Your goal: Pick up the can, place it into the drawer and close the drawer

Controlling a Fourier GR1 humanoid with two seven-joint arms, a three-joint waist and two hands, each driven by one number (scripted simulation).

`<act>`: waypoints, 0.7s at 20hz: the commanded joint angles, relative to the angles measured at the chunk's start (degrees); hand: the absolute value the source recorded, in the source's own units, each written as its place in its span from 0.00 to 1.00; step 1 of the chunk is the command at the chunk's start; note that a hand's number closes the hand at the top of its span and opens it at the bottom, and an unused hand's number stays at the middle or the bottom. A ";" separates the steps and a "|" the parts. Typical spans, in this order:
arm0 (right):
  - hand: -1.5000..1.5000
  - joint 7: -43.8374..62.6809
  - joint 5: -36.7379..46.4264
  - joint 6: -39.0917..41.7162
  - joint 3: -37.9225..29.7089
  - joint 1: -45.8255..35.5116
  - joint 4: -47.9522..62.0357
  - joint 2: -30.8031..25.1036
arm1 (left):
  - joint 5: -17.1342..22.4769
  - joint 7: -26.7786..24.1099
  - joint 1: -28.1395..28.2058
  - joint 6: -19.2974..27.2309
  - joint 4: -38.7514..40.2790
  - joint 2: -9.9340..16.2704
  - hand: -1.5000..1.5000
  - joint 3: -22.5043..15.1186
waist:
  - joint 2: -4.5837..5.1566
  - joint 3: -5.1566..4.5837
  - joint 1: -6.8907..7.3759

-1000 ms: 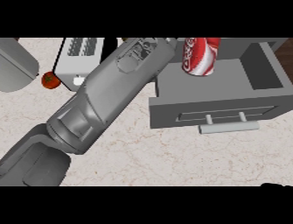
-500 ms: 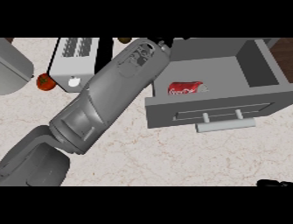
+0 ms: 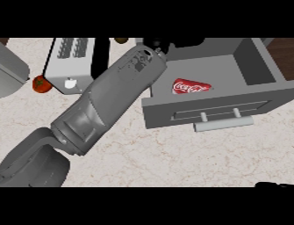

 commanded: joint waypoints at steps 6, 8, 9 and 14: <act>0.00 -0.23 -2.65 0.98 -1.94 -2.21 1.75 -1.64 | 2.95 -2.15 0.17 2.71 1.72 -0.01 0.00 -0.59 | 0.39 0.01 -0.75; 0.00 0.74 1.16 -1.26 1.07 -2.32 0.49 0.51 | 3.55 -2.16 1.55 4.17 -0.12 -0.01 0.00 -2.03 | 0.16 -0.05 -0.20; 0.00 2.49 -1.92 -0.20 -1.56 -3.38 -0.87 -1.99 | 3.56 -1.64 0.87 5.81 -0.42 -0.01 0.00 -2.65 | 0.03 -0.04 -0.75; 0.00 -3.09 5.86 -0.28 -1.98 -0.81 -2.27 -3.69 | 6.27 -2.39 0.37 4.21 1.08 -0.01 0.00 -0.07 | -0.08 -0.08 0.62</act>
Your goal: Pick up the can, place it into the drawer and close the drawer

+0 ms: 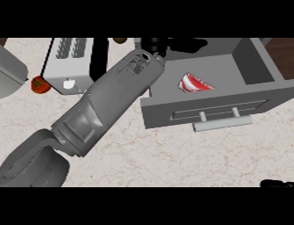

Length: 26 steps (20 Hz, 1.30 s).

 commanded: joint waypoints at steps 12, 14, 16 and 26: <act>0.00 -9.09 21.06 -0.34 5.75 -1.66 -2.20 -6.05 | 7.11 -2.88 -1.73 1.29 -2.44 0.00 0.00 2.10 | -0.44 -0.02 2.40; 0.00 -7.17 24.95 -0.77 6.46 -2.84 -3.33 -7.59 | 7.51 -3.18 -1.46 1.89 -3.03 0.00 0.00 1.58 | -0.63 -0.06 3.00; 0.00 -8.50 31.23 -1.94 9.46 -5.45 -0.18 -8.48 | 7.83 -5.21 0.35 2.98 -3.98 0.00 0.00 0.89 | -0.36 -0.06 3.40; 0.00 -7.88 54.31 -8.64 20.21 -9.01 11.47 -8.76 | 7.22 -1.54 -1.19 3.18 -5.27 0.01 0.00 1.77 | -1.48 -0.11 6.81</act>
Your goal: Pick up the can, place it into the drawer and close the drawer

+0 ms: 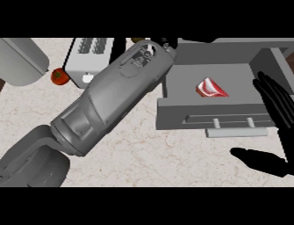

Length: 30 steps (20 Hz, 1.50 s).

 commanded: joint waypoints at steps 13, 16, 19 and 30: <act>0.00 -5.03 17.28 -20.02 2.68 -8.71 33.36 5.23 | -5.73 9.45 6.87 -1.74 -14.07 10.94 0.00 -0.68 | -0.77 0.01 2.70; 0.00 -3.44 18.61 -22.93 1.08 -12.69 39.67 7.16 | -6.48 12.20 9.49 0.02 -19.76 11.99 0.00 -1.72 | -0.95 0.00 3.71; 0.00 -5.13 19.06 -25.42 -1.05 -16.98 47.43 6.51 | -7.54 14.23 9.49 0.92 -21.70 12.65 0.00 -2.25 | -0.71 0.04 3.95; 0.00 -4.30 25.00 -35.37 -6.47 -31.78 67.37 5.56 | -9.23 20.11 15.46 -0.73 -32.16 20.62 0.00 -3.22 | -0.12 0.08 5.46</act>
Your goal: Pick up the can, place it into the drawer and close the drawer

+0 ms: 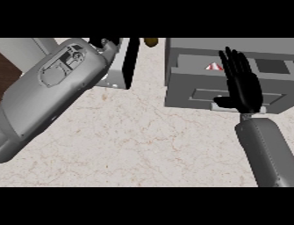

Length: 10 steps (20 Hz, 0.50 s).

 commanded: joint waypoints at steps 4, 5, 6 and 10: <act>0.00 0.80 0.40 -7.19 -3.55 -9.13 15.73 3.00 | -0.64 0.28 7.50 -1.40 -7.46 3.88 0.00 0.10 | 1.54 1.22 0.82; 0.00 -1.73 -1.12 -7.90 -5.07 -11.00 18.58 1.15 | -0.83 3.31 4.43 -0.46 -7.39 4.33 0.00 0.63 | 1.64 1.30 0.71; 0.00 -0.41 0.06 -10.73 -4.92 -10.81 19.61 2.95 | -1.46 3.89 5.67 -1.31 -8.56 6.06 0.00 -0.21 | 1.55 1.29 0.82; 0.00 1.82 1.61 -11.26 -7.24 -20.48 27.59 0.62 | -2.08 2.72 9.92 -1.10 -11.20 5.65 0.00 -0.21 | 1.92 1.25 1.14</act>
